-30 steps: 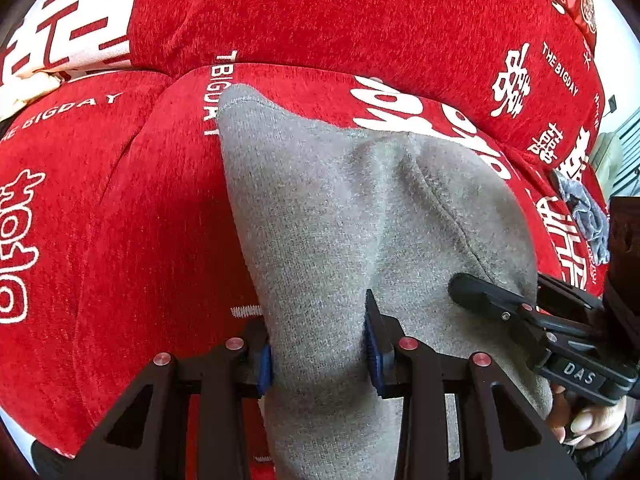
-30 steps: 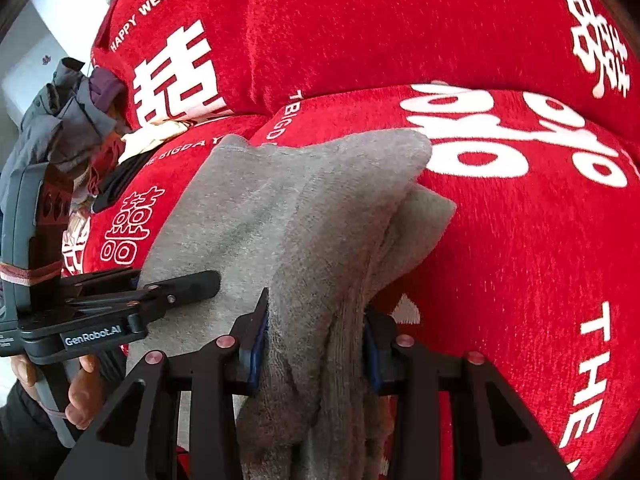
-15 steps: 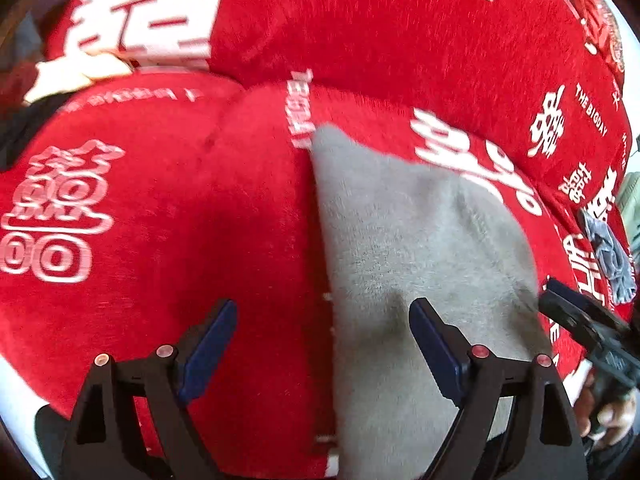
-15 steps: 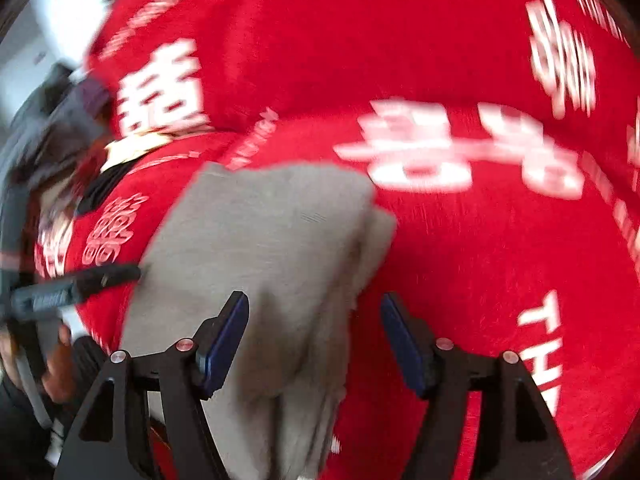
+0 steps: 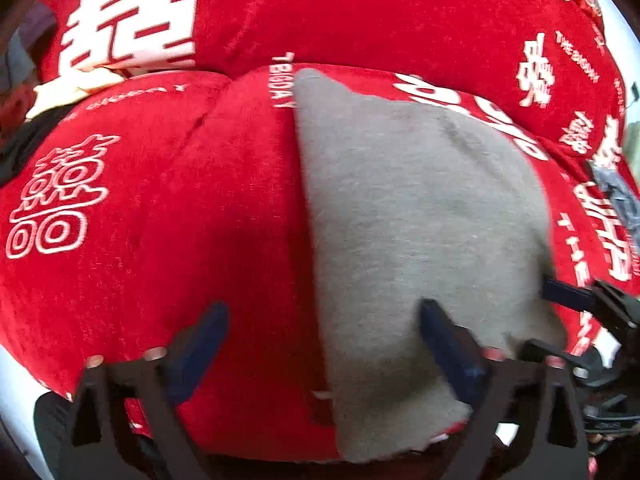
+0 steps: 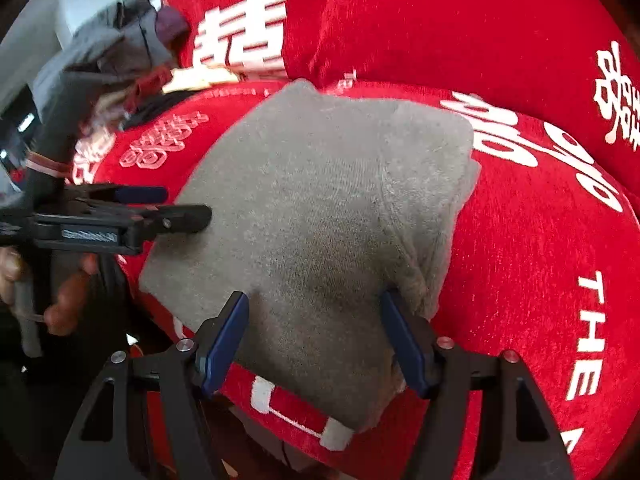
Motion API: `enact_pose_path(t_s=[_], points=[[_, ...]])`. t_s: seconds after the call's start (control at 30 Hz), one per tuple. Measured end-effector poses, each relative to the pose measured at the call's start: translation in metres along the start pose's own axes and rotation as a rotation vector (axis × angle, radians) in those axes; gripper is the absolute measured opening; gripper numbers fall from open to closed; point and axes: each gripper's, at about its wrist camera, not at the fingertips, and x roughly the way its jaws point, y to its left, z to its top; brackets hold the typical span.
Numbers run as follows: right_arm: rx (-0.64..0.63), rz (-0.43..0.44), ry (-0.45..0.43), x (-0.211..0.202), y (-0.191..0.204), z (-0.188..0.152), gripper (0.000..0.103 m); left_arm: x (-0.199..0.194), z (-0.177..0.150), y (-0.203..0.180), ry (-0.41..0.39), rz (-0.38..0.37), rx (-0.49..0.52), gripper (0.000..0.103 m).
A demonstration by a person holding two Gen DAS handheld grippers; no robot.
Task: Fold small clothes
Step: 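Open both grippers and flatten the grey bundle on the bedspread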
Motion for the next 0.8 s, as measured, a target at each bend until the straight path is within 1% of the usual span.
enact_pose_path(t_s=[0.07, 0.13, 0.17, 0.2, 0.23, 0.27, 0.37, 0.43, 0.5, 0.53, 0.57, 0.67, 0.73, 0.8], points=[[-0.018, -0.016, 0.009, -0.001, 0.004, -0.002, 0.072, 0.001, -0.002, 0.001, -0.007, -0.004, 0.003, 0.103], [-0.019, -0.019, 0.022, -0.006, 0.008, 0.003, 0.072, -0.003, 0.001, 0.001, 0.011, -0.011, -0.004, 0.103], [-0.014, -0.012, 0.016, -0.009, 0.009, 0.006, 0.072, -0.008, 0.004, 0.001, 0.007, -0.013, -0.002, 0.103], [-0.007, 0.003, -0.011, -0.018, 0.008, 0.013, 0.072, -0.015, 0.009, 0.001, -0.016, -0.009, -0.001, 0.103], [-0.003, 0.011, -0.035, -0.023, 0.005, 0.018, 0.072, -0.021, 0.016, 0.001, -0.051, 0.008, 0.002, 0.103], [0.002, 0.016, -0.057, -0.026, 0.001, 0.025, 0.073, -0.022, 0.021, 0.001, -0.067, 0.025, 0.007, 0.103], [0.029, 0.016, -0.075, -0.021, -0.012, 0.048, 0.074, -0.008, 0.041, -0.001, -0.054, 0.106, 0.011, 0.103], [0.047, 0.034, -0.053, -0.007, -0.020, 0.058, 0.074, 0.007, 0.047, -0.001, -0.027, 0.148, 0.007, 0.103], [0.077, 0.035, 0.012, 0.015, -0.030, 0.059, 0.074, 0.019, 0.047, -0.001, -0.003, 0.163, 0.000, 0.103], [0.086, 0.037, 0.027, 0.023, -0.033, 0.058, 0.074, 0.020, 0.045, -0.001, -0.008, 0.159, -0.009, 0.103], [0.078, 0.035, 0.013, 0.023, -0.032, 0.057, 0.074, 0.019, 0.045, 0.000, -0.011, 0.158, -0.012, 0.103], [0.079, 0.038, 0.007, 0.014, -0.028, 0.061, 0.074, 0.013, 0.047, -0.003, 0.001, 0.158, -0.005, 0.103], [0.069, 0.046, -0.026, 0.006, -0.027, 0.068, 0.074, 0.011, 0.055, -0.003, -0.008, 0.147, -0.015, 0.103], [0.041, 0.033, -0.028, 0.008, -0.027, 0.079, 0.075, 0.014, 0.064, -0.005, -0.014, 0.161, -0.001, 0.103]])
